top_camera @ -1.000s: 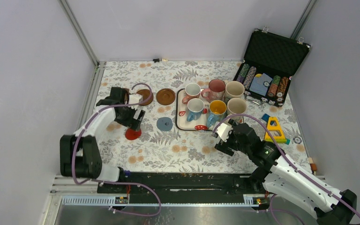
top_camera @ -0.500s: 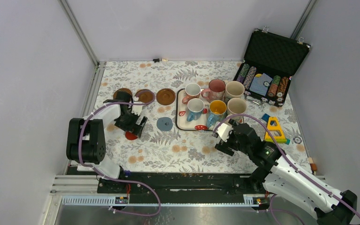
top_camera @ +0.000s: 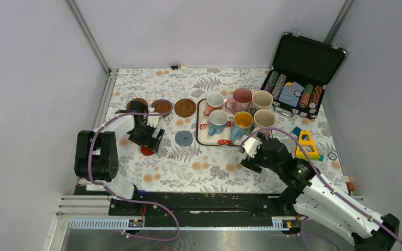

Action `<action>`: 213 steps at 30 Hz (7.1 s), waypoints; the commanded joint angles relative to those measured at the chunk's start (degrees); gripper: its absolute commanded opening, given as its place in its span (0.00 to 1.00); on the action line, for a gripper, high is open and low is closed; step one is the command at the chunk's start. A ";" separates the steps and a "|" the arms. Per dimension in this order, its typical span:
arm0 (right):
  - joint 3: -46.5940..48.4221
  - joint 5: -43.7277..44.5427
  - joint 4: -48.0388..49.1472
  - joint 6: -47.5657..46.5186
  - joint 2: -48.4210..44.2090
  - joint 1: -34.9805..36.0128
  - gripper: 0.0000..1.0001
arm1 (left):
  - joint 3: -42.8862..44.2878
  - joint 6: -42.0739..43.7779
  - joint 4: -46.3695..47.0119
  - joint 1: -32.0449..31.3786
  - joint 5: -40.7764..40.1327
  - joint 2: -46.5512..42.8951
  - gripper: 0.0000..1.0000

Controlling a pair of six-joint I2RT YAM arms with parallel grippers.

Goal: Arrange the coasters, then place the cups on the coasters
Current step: Move the coaster to the center of the board.

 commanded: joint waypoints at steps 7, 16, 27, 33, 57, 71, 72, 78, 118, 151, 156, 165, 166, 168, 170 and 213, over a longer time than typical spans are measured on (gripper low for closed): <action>0.58 -0.68 1.71 0.57 0.84 -0.52 0.93 | 1.35 -1.49 1.24 -0.03 3.89 3.13 0.99; 0.52 -0.97 1.85 0.35 1.24 -0.57 0.93 | 1.70 -0.03 0.61 -0.09 3.17 3.39 0.99; 0.69 -0.40 2.15 0.19 3.16 -0.53 0.93 | 4.18 -1.44 -0.93 -5.59 6.07 2.99 0.99; 0.66 -0.02 2.20 0.21 3.76 -0.58 0.93 | 7.52 -2.75 -1.57 -8.78 5.81 5.53 0.99; 0.86 0.42 2.05 0.62 3.06 -0.55 0.93 | -6.02 29.14 -7.25 -13.10 2.60 -20.10 0.99; 0.50 0.28 2.11 0.34 2.79 -0.53 0.93 | -11.95 27.73 5.92 -18.58 -7.10 -14.72 0.99; 0.52 0.22 2.11 0.29 2.89 -0.58 0.93 | -11.81 27.35 6.64 -18.55 -7.39 -14.34 0.99; 0.33 0.03 2.25 0.20 2.89 -0.52 0.93 | -11.42 25.75 11.22 -18.82 -10.25 -11.80 0.99; 0.15 0.57 2.41 0.27 1.73 -0.57 0.93 | -12.89 25.73 19.16 -18.82 -19.40 -13.61 0.99; 0.42 1.95 2.72 0.59 2.89 -0.62 0.93 | -10.24 16.34 19.82 -14.64 -15.89 -13.62 0.99; 0.35 1.41 2.79 0.53 2.43 -0.62 0.93 | -3.26 13.87 8.19 -8.92 -7.45 -15.48 0.99; 0.42 0.70 2.67 0.59 2.10 -0.64 0.93 | 11.99 2.59 -3.26 0.82 7.34 -1.41 0.99; 0.43 0.75 2.71 0.58 2.04 -0.66 0.93 | 13.01 1.54 -3.24 0.81 7.33 -0.05 0.99; 0.33 0.67 2.67 0.64 2.01 -0.60 0.93 | 14.66 -0.86 -3.04 0.79 5.97 3.45 0.99; 0.26 0.74 2.70 0.51 2.13 -0.66 0.93 | 16.19 -2.99 -3.42 0.79 4.85 6.30 0.99; 0.04 0.19 3.27 0.12 3.54 -0.56 0.93 | 18.28 -7.04 -4.69 -4.82 0.82 8.98 0.99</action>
